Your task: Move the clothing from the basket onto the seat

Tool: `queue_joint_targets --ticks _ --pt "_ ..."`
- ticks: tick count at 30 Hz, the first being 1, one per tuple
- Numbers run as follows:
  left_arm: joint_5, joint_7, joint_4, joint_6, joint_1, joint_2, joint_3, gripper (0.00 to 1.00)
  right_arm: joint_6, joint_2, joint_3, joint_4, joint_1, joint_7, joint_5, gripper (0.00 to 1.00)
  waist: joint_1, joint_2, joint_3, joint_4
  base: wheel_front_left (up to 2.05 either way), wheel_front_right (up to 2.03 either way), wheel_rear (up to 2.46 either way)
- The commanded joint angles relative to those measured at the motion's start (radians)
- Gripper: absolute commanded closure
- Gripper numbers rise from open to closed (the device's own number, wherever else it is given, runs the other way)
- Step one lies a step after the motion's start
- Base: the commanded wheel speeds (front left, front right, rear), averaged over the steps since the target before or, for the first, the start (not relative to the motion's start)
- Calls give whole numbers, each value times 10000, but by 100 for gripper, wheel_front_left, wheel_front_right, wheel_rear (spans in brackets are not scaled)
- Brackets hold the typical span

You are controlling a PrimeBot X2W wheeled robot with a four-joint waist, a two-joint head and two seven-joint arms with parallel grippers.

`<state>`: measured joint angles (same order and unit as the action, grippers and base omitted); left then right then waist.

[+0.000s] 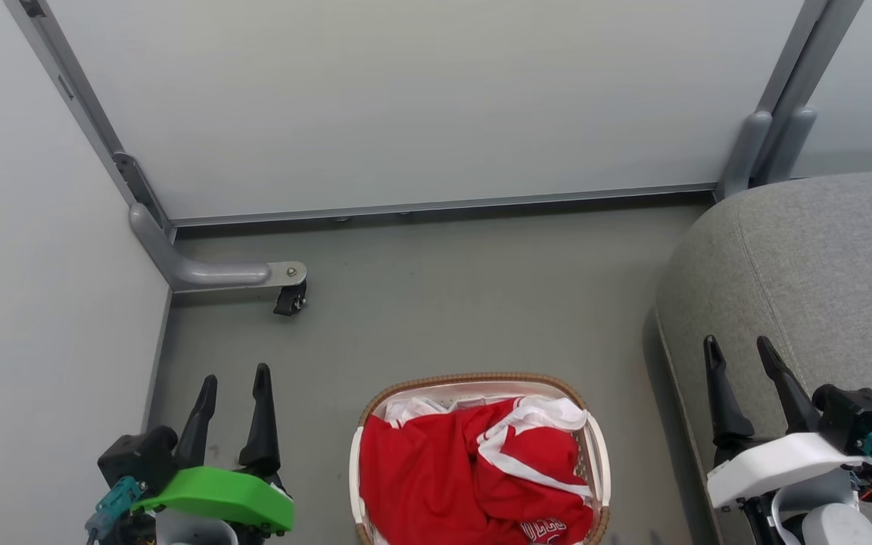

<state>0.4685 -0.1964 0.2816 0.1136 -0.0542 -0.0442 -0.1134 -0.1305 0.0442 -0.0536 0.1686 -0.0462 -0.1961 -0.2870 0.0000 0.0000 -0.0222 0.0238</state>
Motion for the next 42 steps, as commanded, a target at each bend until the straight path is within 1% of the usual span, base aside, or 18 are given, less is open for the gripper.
queue_joint_targets --ticks 1,18,32,42 --pt "-276 -107 -22 11 31 -75 -38 0 -3 61 17 -90 110 -107 248 0 0 0 -4 5 0 0 0" --pt "-1445 -439 184 49 104 -84 -274 0 -2 77 68 10 158 -466 1629 0 0 0 -67 55 0 0 0" --pt "-2193 -700 454 73 98 -91 -383 0 -2 89 92 2 181 -703 2645 0 0 0 -109 93 0 0 0" --pt "-2161 -696 517 74 108 -91 -366 0 -1 89 103 13 168 -708 2654 0 0 0 -119 73 0 0 0"
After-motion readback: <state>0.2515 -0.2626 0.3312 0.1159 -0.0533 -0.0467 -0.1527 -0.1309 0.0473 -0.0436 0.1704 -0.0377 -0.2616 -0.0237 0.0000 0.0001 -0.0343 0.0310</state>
